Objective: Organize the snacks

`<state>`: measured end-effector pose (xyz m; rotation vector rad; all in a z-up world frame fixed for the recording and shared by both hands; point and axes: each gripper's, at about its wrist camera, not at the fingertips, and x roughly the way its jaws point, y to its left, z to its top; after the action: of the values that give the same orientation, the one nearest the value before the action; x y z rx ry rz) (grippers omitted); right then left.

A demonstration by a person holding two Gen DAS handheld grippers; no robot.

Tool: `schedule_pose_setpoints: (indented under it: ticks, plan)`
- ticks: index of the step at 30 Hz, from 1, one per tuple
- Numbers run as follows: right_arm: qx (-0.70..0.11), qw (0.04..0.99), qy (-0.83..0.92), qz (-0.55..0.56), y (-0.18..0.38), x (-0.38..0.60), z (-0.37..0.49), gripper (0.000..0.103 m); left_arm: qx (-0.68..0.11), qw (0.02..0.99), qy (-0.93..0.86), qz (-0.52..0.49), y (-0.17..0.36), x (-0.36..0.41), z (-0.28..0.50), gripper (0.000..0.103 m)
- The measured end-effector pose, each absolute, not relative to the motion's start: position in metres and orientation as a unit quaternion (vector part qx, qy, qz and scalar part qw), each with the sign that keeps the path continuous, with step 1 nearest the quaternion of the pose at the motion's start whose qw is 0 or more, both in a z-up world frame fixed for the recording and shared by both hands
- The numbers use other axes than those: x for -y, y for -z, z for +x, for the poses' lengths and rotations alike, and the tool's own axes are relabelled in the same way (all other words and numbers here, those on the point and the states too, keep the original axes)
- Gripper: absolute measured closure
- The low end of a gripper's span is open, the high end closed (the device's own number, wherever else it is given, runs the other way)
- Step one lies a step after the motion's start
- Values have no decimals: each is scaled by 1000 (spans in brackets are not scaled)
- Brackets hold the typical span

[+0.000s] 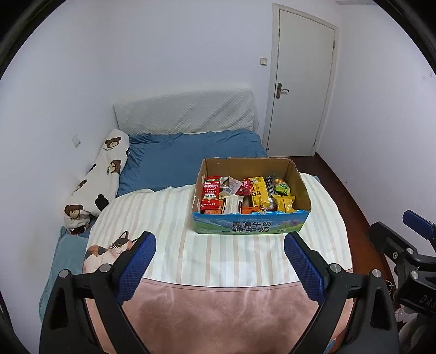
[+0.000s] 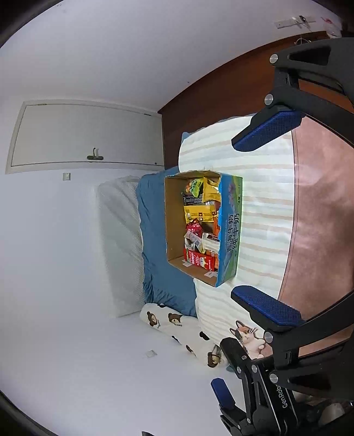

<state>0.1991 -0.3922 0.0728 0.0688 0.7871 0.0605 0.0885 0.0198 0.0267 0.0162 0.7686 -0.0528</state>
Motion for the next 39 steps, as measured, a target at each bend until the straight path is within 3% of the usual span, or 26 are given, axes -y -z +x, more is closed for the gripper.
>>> schedule_pose_setpoints:
  ticks: [6,8,32,39]
  plan:
    - [-387,921,-16,37,-63,397,209,0,-380,925,22,6,-20,-19,97,6]
    - [-390,920,-13,37,-58,398,215,0,-385,923,17,8,-15,-18,105,0]
    - [-423,905,32,39,7,413,332,0,-427,904,-7,33,39,-2,218,0]
    - [-444,894,43,37,30,422,361,0,-470,882,4,36,58,5,250,0]
